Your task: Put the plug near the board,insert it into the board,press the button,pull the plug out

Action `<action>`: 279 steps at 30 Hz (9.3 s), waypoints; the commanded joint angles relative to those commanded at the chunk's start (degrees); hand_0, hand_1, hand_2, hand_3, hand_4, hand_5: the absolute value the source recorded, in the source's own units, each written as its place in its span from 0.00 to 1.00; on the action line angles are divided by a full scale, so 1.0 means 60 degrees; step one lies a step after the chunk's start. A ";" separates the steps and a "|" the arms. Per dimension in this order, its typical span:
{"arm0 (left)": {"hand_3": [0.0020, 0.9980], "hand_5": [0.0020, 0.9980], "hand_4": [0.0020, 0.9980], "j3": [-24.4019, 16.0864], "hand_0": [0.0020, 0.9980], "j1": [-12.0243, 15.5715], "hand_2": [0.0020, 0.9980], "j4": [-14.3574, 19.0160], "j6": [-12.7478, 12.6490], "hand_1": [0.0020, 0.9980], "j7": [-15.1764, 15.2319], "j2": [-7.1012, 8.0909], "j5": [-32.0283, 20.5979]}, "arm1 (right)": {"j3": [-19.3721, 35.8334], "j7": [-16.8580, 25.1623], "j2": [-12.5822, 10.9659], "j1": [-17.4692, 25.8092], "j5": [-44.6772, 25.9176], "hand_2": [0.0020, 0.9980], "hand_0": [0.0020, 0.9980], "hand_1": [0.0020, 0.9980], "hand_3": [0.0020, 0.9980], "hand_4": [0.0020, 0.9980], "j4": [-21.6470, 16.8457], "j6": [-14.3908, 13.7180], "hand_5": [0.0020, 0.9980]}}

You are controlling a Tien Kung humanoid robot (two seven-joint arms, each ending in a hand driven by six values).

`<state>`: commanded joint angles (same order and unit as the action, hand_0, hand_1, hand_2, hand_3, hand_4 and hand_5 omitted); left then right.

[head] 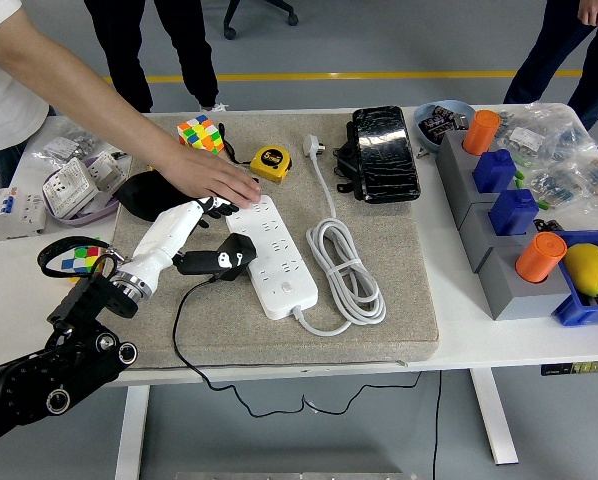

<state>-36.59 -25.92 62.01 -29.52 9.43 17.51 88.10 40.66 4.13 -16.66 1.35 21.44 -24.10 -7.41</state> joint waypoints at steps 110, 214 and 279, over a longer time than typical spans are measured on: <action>0.66 0.54 0.87 0.0848 0.71 0.0177 0.72 0.0192 0.0139 0.73 0.0620 0.0299 0.0032 | 0.0082 0.0114 -0.0048 0.0000 0.0014 0.62 0.57 0.65 0.54 0.92 -0.0078 -0.0046 0.47; 0.70 0.38 0.89 -0.1376 0.05 0.0889 0.14 0.4647 0.3145 0.07 -0.4480 0.0541 -0.0784 | 0.0102 0.0134 -0.0099 0.0028 0.0052 0.62 0.57 0.65 0.54 0.92 -0.0114 -0.0069 0.47; 0.73 0.00 0.71 0.0222 0.05 -0.0543 0.16 0.4652 0.5124 0.09 -0.7226 0.0379 -0.0320 | 0.0027 0.0141 -0.0167 0.0027 0.0021 0.62 0.57 0.64 0.54 0.92 -0.0137 -0.0068 0.47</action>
<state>-35.25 -29.18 89.92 1.22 -33.93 19.78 86.18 40.82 4.97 -17.66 1.51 21.57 -24.92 -7.82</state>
